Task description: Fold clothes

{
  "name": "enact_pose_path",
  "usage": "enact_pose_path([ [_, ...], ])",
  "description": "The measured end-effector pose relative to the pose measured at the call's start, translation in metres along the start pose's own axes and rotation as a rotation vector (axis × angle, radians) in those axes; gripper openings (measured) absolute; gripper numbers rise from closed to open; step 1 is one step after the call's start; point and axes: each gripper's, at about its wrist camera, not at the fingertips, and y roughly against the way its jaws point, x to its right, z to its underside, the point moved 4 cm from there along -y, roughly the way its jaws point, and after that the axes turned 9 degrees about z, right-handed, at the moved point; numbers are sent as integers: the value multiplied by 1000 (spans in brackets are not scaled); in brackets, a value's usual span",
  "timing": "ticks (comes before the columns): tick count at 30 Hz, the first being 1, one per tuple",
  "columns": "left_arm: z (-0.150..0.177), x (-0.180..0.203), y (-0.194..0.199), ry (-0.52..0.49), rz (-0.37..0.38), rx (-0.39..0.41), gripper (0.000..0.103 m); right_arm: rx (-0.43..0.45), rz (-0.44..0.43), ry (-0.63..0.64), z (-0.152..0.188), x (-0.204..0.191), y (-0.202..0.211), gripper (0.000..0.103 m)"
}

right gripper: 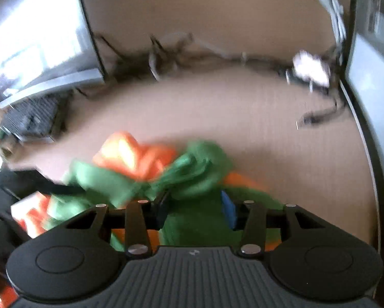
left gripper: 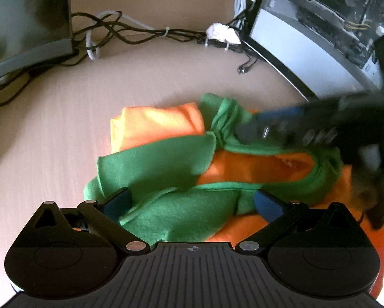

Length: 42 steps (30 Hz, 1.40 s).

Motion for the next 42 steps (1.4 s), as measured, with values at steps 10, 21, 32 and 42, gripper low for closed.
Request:
enact_pose_path([
  [10, 7, -7, 6, 6, 19, -19, 103, -61, 2, -87, 16, 7, -16, 44],
  [21, 13, -11, 7, 3, 48, -7, 103, -144, 19, -499, 5, 75, -36, 44],
  [32, 5, -27, 4, -11, 3, -8, 103, -133, -213, -529, -28, 50, -76, 13],
  [42, -34, -53, 33, 76, 79, 87, 103, 131, -330, -229, -68, 7, 43, 6],
])
